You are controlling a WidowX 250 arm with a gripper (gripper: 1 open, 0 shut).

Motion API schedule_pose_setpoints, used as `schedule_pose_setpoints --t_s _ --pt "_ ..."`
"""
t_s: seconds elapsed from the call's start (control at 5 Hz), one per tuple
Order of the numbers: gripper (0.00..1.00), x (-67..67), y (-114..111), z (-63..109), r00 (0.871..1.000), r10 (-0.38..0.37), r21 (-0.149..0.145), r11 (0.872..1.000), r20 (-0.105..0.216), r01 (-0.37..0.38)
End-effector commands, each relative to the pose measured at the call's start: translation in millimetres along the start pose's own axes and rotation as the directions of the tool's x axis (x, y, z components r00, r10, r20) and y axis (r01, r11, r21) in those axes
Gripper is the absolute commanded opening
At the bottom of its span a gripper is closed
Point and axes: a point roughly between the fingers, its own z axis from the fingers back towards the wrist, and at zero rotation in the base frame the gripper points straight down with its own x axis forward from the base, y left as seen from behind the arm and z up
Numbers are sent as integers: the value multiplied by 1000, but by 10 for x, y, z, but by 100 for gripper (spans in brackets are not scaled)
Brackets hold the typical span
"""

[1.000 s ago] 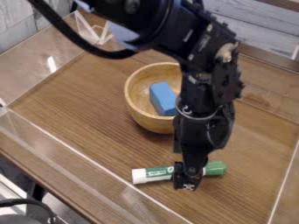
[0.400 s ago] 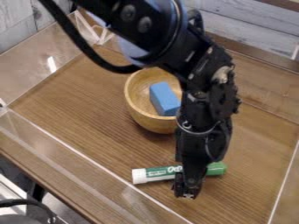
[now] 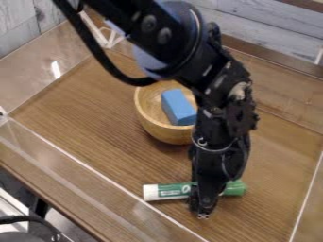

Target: Put the green marker in the brown bowl

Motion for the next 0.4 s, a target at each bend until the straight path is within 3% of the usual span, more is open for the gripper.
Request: schedule_pose_setpoints --t_s 0.0,0.2 --pt "0 21 54 22 1000 -4 21 1000 19 4" --pt "0 18 66 1 1000 -12 23 1000 21 12"
